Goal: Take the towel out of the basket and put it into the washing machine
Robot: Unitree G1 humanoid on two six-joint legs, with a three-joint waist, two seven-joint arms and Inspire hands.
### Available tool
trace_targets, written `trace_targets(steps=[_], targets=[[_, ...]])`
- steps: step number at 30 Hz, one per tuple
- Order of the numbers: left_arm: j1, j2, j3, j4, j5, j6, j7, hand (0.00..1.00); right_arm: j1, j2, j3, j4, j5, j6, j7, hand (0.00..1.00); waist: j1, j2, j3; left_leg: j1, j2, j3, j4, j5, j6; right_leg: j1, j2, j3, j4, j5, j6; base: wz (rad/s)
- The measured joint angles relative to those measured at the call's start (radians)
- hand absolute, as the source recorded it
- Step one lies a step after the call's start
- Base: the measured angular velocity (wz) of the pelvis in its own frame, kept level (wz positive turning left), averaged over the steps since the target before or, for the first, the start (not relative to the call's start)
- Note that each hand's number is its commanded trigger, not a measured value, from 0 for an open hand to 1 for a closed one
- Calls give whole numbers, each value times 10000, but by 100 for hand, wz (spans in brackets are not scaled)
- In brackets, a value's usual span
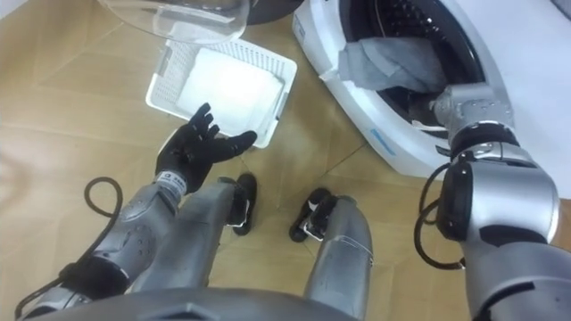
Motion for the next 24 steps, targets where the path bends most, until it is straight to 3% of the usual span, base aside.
trace_targets(steps=[4,15,24], targets=[[-14,3,-102,1,15,-170,0,0,9,0,-2,-6,100,-239,-231,0,-27,6,3,1,-41,-22,-24,11,36,22,-1,32,-34,5,46,4],[-257,42,-165,24,402,-171,-247,0,9,33,-359,-22,809,-509,-271,0,-42,27,14,24,-17,2,-121,5,83,69,53,52,-121,55,121,0],[-486,37,-201,132,399,-175,-263,0,10,43,-356,-35,839,-852,49,0,-5,262,9,55,98,85,-351,47,163,157,249,60,-587,309,188,-5]])
